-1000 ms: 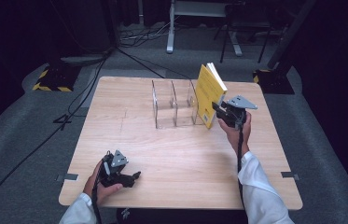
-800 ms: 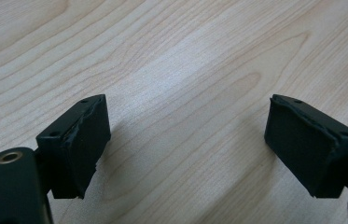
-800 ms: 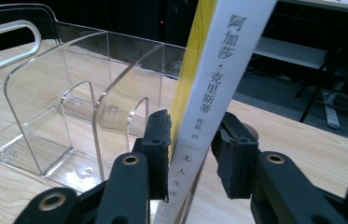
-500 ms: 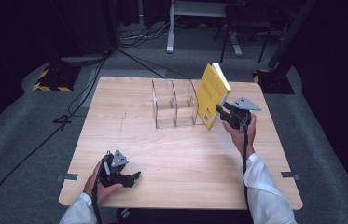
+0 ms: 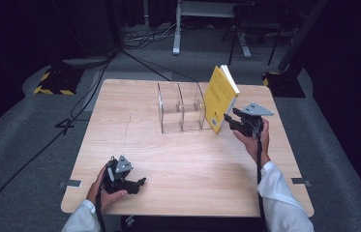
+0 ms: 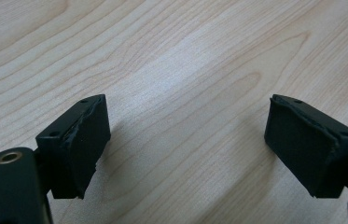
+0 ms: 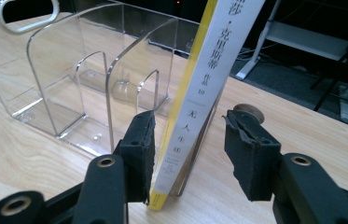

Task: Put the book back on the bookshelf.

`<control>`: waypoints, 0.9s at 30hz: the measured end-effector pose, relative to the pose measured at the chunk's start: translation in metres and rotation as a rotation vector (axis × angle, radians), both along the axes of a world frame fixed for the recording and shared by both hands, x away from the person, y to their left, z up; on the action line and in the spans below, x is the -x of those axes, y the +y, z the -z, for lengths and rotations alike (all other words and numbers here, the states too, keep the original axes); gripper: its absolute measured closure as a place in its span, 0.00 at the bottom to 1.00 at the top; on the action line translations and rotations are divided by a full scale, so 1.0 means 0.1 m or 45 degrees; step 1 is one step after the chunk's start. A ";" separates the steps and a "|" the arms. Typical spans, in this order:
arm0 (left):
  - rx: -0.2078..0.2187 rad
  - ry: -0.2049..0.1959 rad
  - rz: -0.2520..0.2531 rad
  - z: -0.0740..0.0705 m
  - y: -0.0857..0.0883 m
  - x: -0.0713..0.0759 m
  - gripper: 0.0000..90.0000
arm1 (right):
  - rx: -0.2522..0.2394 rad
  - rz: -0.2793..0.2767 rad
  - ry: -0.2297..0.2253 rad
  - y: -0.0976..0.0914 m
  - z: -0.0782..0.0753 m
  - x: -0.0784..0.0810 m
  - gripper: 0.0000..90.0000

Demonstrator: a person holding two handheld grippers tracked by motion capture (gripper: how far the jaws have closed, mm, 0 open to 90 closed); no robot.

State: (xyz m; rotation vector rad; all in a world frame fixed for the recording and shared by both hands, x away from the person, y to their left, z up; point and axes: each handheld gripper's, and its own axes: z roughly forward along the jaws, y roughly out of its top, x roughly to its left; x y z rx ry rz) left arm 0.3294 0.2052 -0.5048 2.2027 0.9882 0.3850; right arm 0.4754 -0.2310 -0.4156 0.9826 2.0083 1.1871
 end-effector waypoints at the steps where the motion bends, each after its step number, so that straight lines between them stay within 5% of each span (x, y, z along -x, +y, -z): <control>1: -0.001 0.000 0.000 0.00 0.00 0.00 0.16 | 0.006 -0.016 0.012 -0.01 0.00 0.01 0.60; 5: 0.006 0.011 0.000 0.00 0.00 0.00 0.16 | 0.036 -0.063 0.059 -0.04 -0.02 0.06 0.56; 27: -0.007 0.002 0.003 0.00 0.00 -0.01 0.16 | 0.192 -0.229 0.110 -0.09 -0.11 0.37 0.43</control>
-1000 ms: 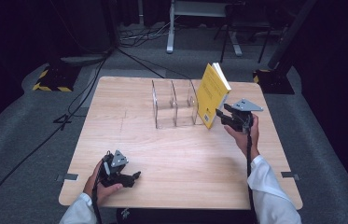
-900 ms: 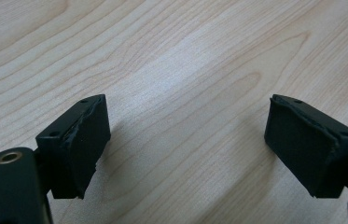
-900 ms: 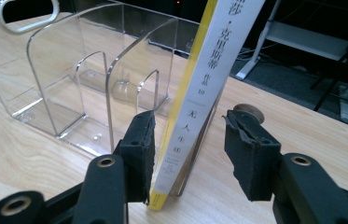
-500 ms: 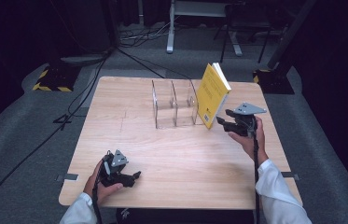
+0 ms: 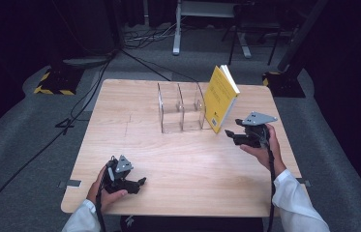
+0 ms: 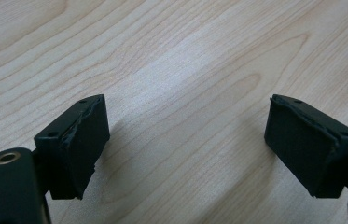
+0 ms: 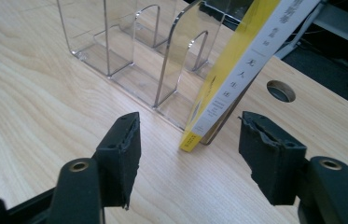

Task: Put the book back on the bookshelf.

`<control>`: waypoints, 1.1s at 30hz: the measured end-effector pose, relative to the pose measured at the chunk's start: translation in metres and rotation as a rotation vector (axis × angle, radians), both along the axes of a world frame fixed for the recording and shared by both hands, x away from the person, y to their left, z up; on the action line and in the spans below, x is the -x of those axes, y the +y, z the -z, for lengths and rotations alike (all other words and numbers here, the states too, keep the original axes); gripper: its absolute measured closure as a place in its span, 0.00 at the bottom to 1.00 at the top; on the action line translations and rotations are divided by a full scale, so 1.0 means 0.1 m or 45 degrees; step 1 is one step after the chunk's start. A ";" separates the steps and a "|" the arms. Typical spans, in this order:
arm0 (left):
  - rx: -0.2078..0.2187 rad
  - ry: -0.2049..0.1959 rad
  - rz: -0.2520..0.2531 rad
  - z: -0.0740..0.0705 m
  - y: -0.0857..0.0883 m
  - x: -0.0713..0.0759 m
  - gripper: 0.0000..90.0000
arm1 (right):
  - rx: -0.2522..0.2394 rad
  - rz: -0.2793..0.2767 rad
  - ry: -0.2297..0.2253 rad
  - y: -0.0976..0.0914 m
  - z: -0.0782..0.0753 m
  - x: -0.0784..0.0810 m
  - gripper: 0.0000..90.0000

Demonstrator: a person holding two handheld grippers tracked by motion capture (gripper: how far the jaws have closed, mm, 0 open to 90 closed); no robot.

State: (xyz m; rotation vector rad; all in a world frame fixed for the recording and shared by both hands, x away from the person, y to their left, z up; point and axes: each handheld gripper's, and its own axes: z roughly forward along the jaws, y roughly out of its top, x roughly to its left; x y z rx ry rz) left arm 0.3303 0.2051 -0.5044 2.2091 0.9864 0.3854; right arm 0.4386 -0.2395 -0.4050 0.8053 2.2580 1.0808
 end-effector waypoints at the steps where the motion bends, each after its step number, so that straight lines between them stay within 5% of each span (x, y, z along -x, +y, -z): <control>1: 0.000 0.000 0.000 0.00 0.00 0.00 0.16 | 0.002 -0.008 -0.001 0.00 0.00 0.01 0.43; 20: 0.001 0.000 -0.001 0.00 0.00 0.00 0.16 | 0.089 -0.049 -0.005 -0.13 0.05 0.29 0.33; 33: 0.001 0.000 -0.001 0.00 0.00 0.00 0.16 | 0.170 -0.051 0.017 -0.24 0.25 0.46 0.30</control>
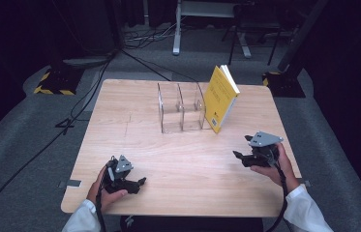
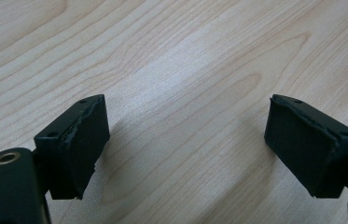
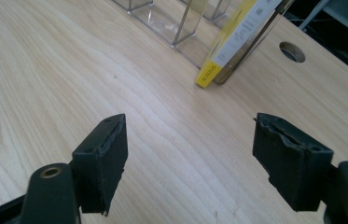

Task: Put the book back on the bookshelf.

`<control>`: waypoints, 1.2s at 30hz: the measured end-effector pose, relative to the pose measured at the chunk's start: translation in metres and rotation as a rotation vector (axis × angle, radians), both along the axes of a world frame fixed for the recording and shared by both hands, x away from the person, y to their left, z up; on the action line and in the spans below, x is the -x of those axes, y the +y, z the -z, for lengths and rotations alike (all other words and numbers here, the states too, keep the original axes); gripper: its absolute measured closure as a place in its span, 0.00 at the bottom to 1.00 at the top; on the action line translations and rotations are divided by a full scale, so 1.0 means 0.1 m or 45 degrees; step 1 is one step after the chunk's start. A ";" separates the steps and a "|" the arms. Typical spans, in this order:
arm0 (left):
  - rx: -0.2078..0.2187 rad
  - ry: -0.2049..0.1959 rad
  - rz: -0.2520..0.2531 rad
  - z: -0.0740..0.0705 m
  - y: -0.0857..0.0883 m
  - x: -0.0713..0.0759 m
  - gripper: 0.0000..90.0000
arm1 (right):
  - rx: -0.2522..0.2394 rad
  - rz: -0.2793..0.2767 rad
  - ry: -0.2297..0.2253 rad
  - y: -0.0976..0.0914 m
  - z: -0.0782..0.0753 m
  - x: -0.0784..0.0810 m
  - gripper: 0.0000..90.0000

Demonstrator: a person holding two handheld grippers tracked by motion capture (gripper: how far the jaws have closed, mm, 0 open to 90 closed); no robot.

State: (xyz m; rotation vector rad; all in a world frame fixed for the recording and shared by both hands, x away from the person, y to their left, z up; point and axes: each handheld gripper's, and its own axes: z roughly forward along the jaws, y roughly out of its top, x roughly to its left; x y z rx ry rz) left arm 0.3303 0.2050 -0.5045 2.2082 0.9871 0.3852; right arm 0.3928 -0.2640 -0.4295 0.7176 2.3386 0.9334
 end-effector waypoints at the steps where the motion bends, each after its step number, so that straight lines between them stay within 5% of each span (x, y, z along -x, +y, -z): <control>1: 0.000 0.000 0.000 0.00 0.00 0.00 0.16 | 0.004 0.002 0.005 -0.01 0.02 0.01 0.30; 26: -0.001 0.000 0.001 0.00 0.00 0.00 0.16 | 0.036 0.057 0.071 -0.39 0.41 0.34 0.29; 36: -0.001 0.000 0.001 0.00 0.00 0.00 0.16 | -0.006 0.092 0.099 -0.61 0.51 0.47 0.27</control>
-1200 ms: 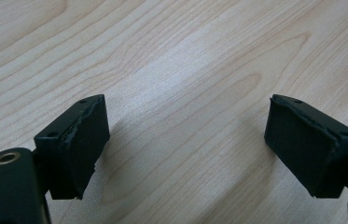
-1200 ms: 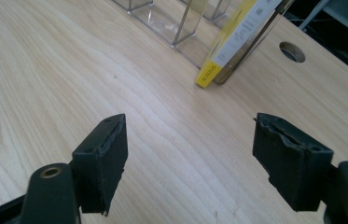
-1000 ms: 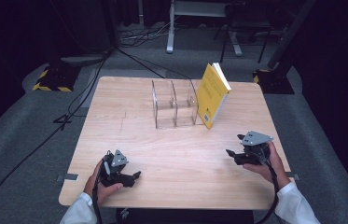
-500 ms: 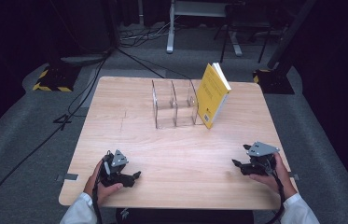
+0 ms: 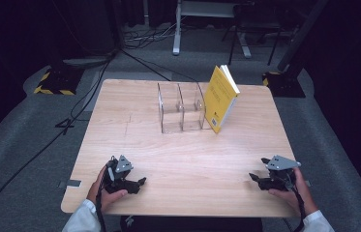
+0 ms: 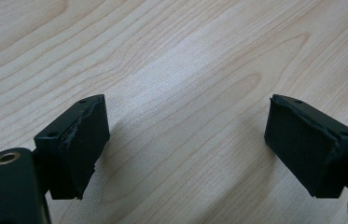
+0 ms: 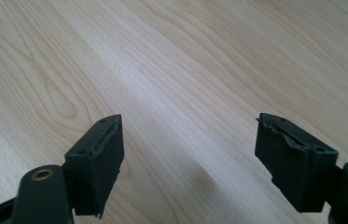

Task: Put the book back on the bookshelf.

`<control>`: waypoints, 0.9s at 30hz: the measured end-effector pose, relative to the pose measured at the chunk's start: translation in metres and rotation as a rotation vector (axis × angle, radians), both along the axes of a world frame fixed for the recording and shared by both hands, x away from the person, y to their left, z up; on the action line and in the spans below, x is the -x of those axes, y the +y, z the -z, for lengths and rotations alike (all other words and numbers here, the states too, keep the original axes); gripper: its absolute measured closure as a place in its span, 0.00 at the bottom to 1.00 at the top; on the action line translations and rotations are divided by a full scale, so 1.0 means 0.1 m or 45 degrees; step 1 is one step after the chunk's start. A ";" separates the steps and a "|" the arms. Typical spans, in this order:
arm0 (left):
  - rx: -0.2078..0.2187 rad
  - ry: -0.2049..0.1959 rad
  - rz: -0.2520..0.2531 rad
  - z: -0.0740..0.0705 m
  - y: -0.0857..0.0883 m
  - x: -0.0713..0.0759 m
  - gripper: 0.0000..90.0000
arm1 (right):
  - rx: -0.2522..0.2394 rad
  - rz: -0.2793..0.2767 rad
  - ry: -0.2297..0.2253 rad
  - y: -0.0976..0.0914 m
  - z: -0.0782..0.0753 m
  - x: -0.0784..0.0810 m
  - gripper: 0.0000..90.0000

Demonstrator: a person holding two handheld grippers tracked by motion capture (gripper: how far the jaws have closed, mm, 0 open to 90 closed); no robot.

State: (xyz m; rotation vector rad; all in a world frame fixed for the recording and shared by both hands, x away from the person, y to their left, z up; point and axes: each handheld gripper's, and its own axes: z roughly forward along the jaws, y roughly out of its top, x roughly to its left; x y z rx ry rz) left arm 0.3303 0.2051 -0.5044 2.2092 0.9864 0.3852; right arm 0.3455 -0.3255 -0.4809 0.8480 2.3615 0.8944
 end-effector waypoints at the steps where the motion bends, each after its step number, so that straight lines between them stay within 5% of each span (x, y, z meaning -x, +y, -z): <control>1: 0.000 0.000 0.000 0.00 0.00 0.00 0.16 | -0.009 0.002 0.010 -0.02 0.01 0.01 0.27; 19: 0.000 -0.001 0.001 0.00 0.00 -0.01 0.16 | -0.107 0.120 0.094 -0.39 0.18 0.22 0.26; 27: 0.001 0.001 0.002 0.00 0.00 0.00 0.16 | -0.218 0.188 0.148 -0.57 0.23 0.26 0.22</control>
